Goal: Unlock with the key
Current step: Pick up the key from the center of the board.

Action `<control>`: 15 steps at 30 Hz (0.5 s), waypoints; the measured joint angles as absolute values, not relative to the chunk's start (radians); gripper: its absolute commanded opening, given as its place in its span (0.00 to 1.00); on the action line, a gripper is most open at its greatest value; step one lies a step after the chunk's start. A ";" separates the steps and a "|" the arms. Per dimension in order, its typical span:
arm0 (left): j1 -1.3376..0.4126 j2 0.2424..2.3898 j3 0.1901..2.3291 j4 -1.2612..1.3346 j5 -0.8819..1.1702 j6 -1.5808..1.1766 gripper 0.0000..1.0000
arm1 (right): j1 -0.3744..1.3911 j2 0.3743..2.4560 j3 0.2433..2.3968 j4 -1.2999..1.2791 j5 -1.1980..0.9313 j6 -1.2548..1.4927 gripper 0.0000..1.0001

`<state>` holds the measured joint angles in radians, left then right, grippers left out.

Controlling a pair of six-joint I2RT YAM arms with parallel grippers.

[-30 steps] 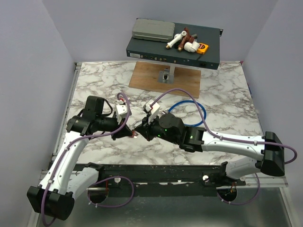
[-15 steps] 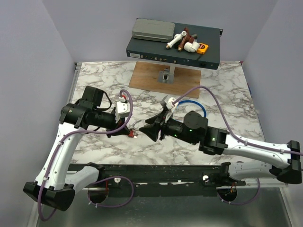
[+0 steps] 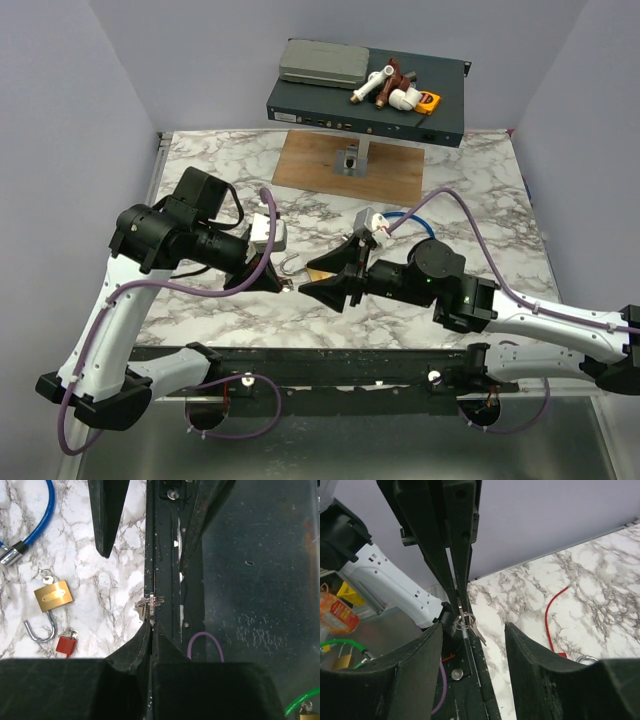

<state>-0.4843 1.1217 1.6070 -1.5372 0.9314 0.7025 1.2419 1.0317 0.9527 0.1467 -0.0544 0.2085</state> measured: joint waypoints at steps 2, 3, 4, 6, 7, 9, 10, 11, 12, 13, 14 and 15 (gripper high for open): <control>-0.485 1.125 1.612 -1.542 0.942 0.694 0.00 | 1.242 1.042 0.957 0.150 -0.088 0.209 0.55; -0.487 1.127 1.612 -1.546 0.948 0.691 0.00 | 1.242 1.049 0.960 0.153 -0.102 0.209 0.56; -0.487 1.129 1.612 -1.548 0.953 0.690 0.00 | 1.242 1.055 0.963 0.155 -0.112 0.209 0.55; -0.487 1.134 1.612 -1.552 0.958 0.687 0.00 | 1.242 1.067 0.966 0.159 -0.131 0.209 0.55; -0.487 1.135 1.612 -1.552 0.959 0.687 0.00 | 1.242 1.073 0.968 0.160 -0.137 0.209 0.54; -0.487 1.137 1.612 -1.553 0.961 0.686 0.00 | 1.242 1.085 0.973 0.163 -0.148 0.209 0.53; -0.487 1.137 1.612 -1.554 0.961 0.686 0.00 | 1.242 1.092 0.976 0.164 -0.152 0.209 0.52; -0.488 1.137 1.612 -1.554 0.961 0.686 0.00 | 1.242 1.098 0.979 0.165 -0.154 0.209 0.52; -0.490 1.137 1.612 -1.554 0.962 0.686 0.00 | 1.242 1.105 0.982 0.167 -0.156 0.209 0.51; -0.493 1.137 1.612 -1.554 0.962 0.686 0.00 | 1.242 1.111 0.985 0.167 -0.157 0.208 0.50; -0.493 1.137 1.612 -1.554 0.962 0.686 0.00 | 1.242 1.119 0.989 0.167 -0.159 0.208 0.48; -0.494 1.137 1.610 -1.554 0.962 0.686 0.00 | 1.242 1.126 0.994 0.168 -0.161 0.208 0.47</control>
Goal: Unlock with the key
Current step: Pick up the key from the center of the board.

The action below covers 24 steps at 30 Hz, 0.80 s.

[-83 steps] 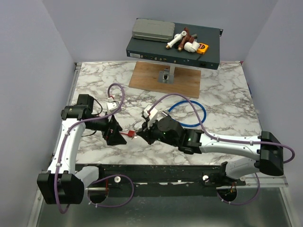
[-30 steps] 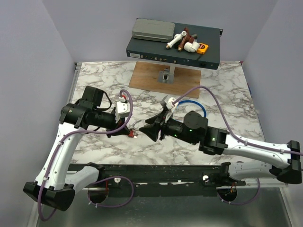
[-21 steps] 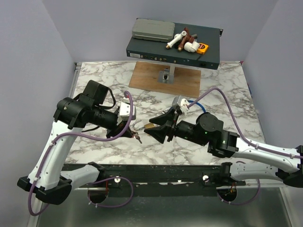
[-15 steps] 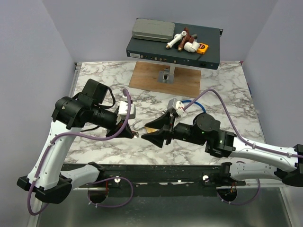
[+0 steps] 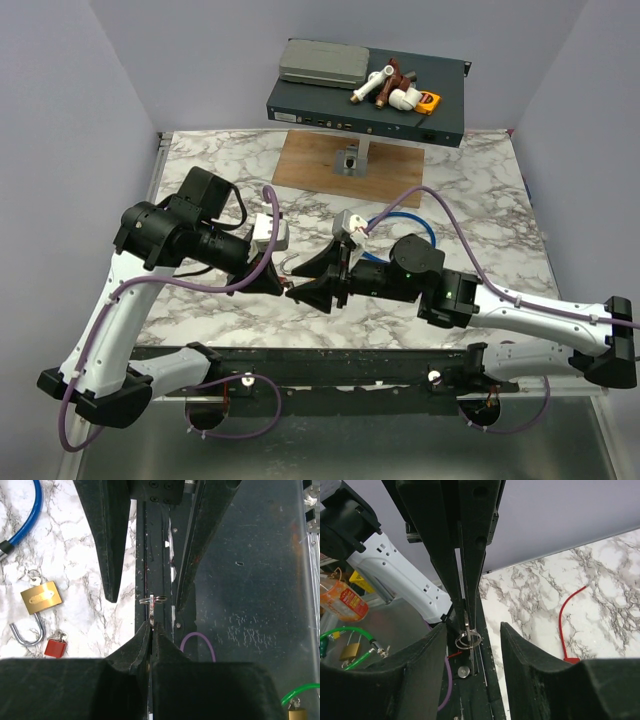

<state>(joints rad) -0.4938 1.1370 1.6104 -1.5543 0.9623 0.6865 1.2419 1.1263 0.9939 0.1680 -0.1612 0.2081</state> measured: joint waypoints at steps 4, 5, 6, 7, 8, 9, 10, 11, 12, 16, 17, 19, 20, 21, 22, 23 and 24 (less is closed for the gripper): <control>-0.498 1.137 1.598 -1.555 0.963 0.687 0.00 | 1.242 1.149 1.005 0.171 -0.166 0.207 0.37; -0.499 1.137 1.594 -1.555 0.963 0.687 0.00 | 1.242 1.152 1.008 0.171 -0.165 0.205 0.31; -0.500 1.137 1.591 -1.555 0.963 0.688 0.00 | 1.242 1.154 1.009 0.171 -0.165 0.202 0.27; -0.500 1.136 1.587 -1.557 0.962 0.688 0.00 | 1.242 1.154 1.009 0.171 -0.165 0.200 0.20; -0.500 1.136 1.585 -1.557 0.962 0.688 0.00 | 1.242 1.154 1.009 0.172 -0.165 0.197 0.14; -0.500 1.136 1.584 -1.557 0.962 0.688 0.00 | 1.242 1.154 1.009 0.173 -0.165 0.196 0.06; -0.500 1.136 1.583 -1.557 0.962 0.688 0.00 | 1.242 1.154 1.009 0.174 -0.166 0.194 0.02; -0.500 1.136 1.583 -1.558 0.962 0.687 0.00 | 1.242 1.154 1.009 0.176 -0.167 0.194 0.01; -0.500 1.136 1.583 -1.558 0.961 0.688 0.00 | 1.243 1.154 1.010 0.176 -0.167 0.194 0.01; -0.500 1.133 1.583 -1.563 0.960 0.688 0.00 | 1.243 1.159 1.021 0.162 -0.172 0.192 0.01; -0.500 1.133 1.583 -1.564 0.960 0.688 0.00 | 1.243 1.161 1.025 0.156 -0.175 0.192 0.01; -0.500 1.133 1.583 -1.566 0.958 0.688 0.00 | 1.243 1.163 1.028 0.150 -0.179 0.192 0.01; -0.500 1.133 1.583 -1.566 0.958 0.689 0.00 | 1.243 1.163 1.029 0.148 -0.181 0.192 0.01; -0.500 1.133 1.583 -1.566 0.958 0.689 0.00 | 1.243 1.163 1.029 0.146 -0.182 0.193 0.01; -0.500 1.133 1.584 -1.566 0.958 0.690 0.00 | 1.243 1.163 1.030 0.144 -0.182 0.193 0.01; -0.500 1.133 1.584 -1.567 0.957 0.690 0.00 | 1.243 1.163 1.030 0.140 -0.182 0.193 0.01; -0.500 1.134 1.584 -1.567 0.956 0.690 0.00 | 1.243 1.163 1.031 0.137 -0.182 0.192 0.01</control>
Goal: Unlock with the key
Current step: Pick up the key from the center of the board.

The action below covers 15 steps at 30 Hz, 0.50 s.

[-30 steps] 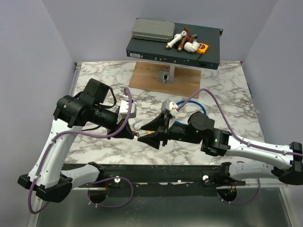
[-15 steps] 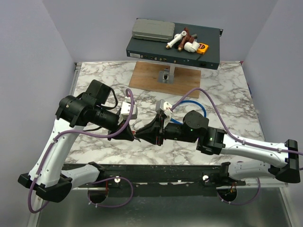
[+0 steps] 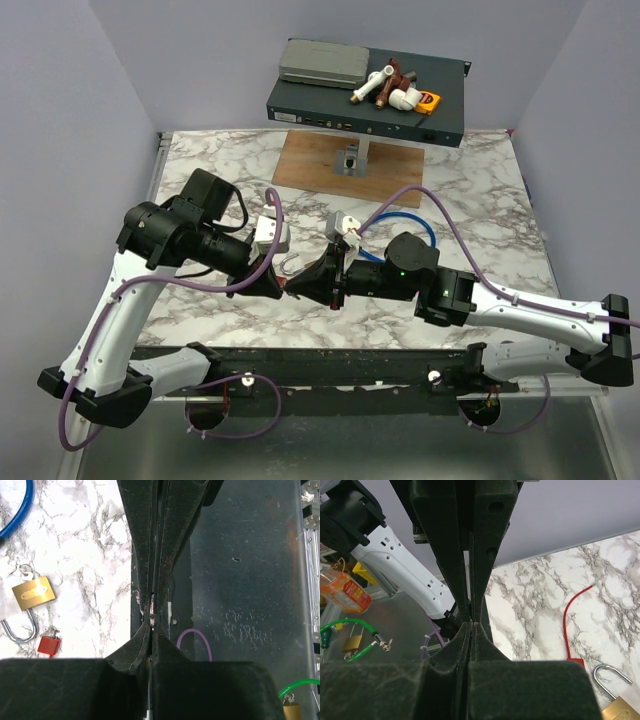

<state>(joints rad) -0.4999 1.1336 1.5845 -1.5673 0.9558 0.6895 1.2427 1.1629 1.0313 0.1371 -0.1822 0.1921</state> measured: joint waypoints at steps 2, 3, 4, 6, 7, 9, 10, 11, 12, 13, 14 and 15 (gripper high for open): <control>-0.500 1.137 1.592 -1.571 0.955 0.690 0.00 | 1.243 1.163 1.033 0.134 -0.184 0.192 0.06; -0.500 1.139 1.593 -1.571 0.956 0.691 0.00 | 1.243 1.163 1.034 0.134 -0.185 0.192 0.12; -0.500 1.140 1.594 -1.572 0.956 0.691 0.00 | 1.243 1.163 1.034 0.132 -0.186 0.192 0.13; -0.500 1.143 1.595 -1.572 0.958 0.691 0.00 | 1.243 1.164 1.037 0.119 -0.186 0.190 0.17; -0.500 1.145 1.595 -1.572 0.959 0.691 0.00 | 1.243 1.166 1.038 0.113 -0.186 0.191 0.17; -0.501 1.147 1.595 -1.572 0.958 0.691 0.00 | 1.243 1.170 1.040 0.105 -0.186 0.191 0.19; -0.501 1.148 1.595 -1.572 0.959 0.691 0.00 | 1.243 1.172 1.041 0.102 -0.185 0.190 0.15; -0.502 1.148 1.595 -1.572 0.959 0.691 0.00 | 1.243 1.174 1.042 0.100 -0.185 0.190 0.04; -0.502 1.148 1.595 -1.572 0.959 0.691 0.00 | 1.243 1.174 1.043 0.099 -0.185 0.191 0.01; -0.502 1.148 1.595 -1.572 0.958 0.691 0.00 | 1.243 1.174 1.043 0.098 -0.185 0.189 0.01; -0.502 1.148 1.595 -1.571 0.959 0.691 0.00 | 1.243 1.174 1.045 0.096 -0.185 0.187 0.01; -0.503 1.148 1.595 -1.571 0.960 0.691 0.00 | 1.243 1.174 1.045 0.094 -0.186 0.186 0.01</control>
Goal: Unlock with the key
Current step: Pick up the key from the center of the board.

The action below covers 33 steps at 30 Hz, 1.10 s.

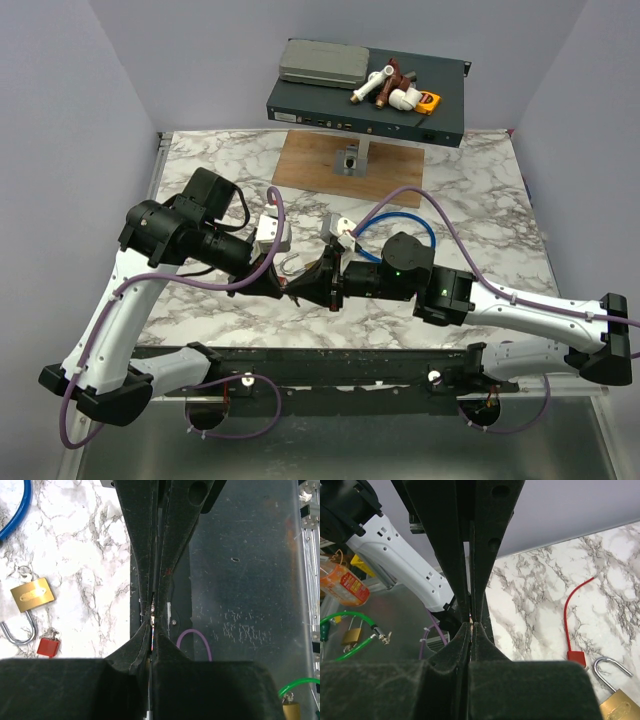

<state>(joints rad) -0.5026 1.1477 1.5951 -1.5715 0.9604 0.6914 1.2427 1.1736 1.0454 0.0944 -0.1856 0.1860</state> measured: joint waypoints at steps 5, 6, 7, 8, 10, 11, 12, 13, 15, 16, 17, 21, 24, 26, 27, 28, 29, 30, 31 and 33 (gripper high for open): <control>-0.504 1.148 1.595 -1.571 0.961 0.692 0.00 | 1.239 1.172 1.046 0.091 -0.189 0.185 0.01; -0.505 1.148 1.595 -1.571 0.962 0.692 0.04 | 1.235 1.171 1.046 0.090 -0.194 0.188 0.01; -0.505 1.148 1.595 -1.568 0.963 0.693 0.09 | 1.230 1.169 1.046 0.088 -0.199 0.193 0.00; -0.505 1.148 1.595 -1.562 0.963 0.696 0.11 | 1.223 1.168 1.046 0.086 -0.206 0.200 0.01; -0.505 1.150 1.597 -1.554 0.963 0.698 0.24 | 1.207 1.164 1.046 0.076 -0.221 0.216 0.01; -0.505 1.151 1.599 -1.550 0.963 0.699 0.36 | 1.199 1.159 1.046 0.070 -0.228 0.222 0.01; -0.505 1.153 1.604 -1.550 0.962 0.699 0.47 | 1.189 1.153 1.046 0.059 -0.232 0.231 0.00; -0.505 1.155 1.608 -1.549 0.962 0.699 0.54 | 1.179 1.146 1.046 0.046 -0.237 0.239 0.01; -0.505 1.158 1.613 -1.551 0.959 0.691 0.68 | 1.155 1.126 1.046 0.010 -0.242 0.256 0.01; -0.505 1.158 1.614 -1.552 0.953 0.687 0.74 | 1.145 1.116 1.046 -0.008 -0.241 0.264 0.01; -0.505 1.159 1.614 -1.551 0.948 0.685 0.77 | 1.135 1.105 1.046 -0.025 -0.241 0.270 0.01; -0.505 1.165 1.610 -1.504 0.884 0.657 0.82 | 1.112 1.037 1.030 -0.110 -0.203 0.295 0.01; -0.506 1.184 1.578 -1.409 0.807 0.624 0.82 | 1.111 0.943 0.997 -0.189 -0.121 0.327 0.00; -0.506 1.232 1.540 -1.316 0.761 0.574 0.83 | 1.111 0.868 0.976 -0.239 -0.056 0.355 0.01; -0.506 1.248 1.529 -1.285 0.749 0.554 0.83 | 1.111 0.817 0.965 -0.271 -0.012 0.375 0.01; -0.506 1.280 1.512 -1.232 0.736 0.520 0.83 | 1.111 0.771 0.960 -0.297 0.022 0.395 0.01; -0.509 1.333 1.485 -1.160 0.716 0.476 0.84 | 1.111 0.727 0.957 -0.316 0.057 0.412 0.01; -0.513 1.378 1.459 -1.096 0.699 0.435 0.84 | 1.111 0.688 0.954 -0.330 0.084 0.429 0.01; -0.518 1.425 1.429 -1.029 0.677 0.387 0.84 | 1.111 0.651 0.951 -0.343 0.109 0.443 0.01; -0.537 1.499 1.393 -0.942 0.632 0.315 0.88 | 1.111 0.578 0.944 -0.358 0.154 0.467 0.01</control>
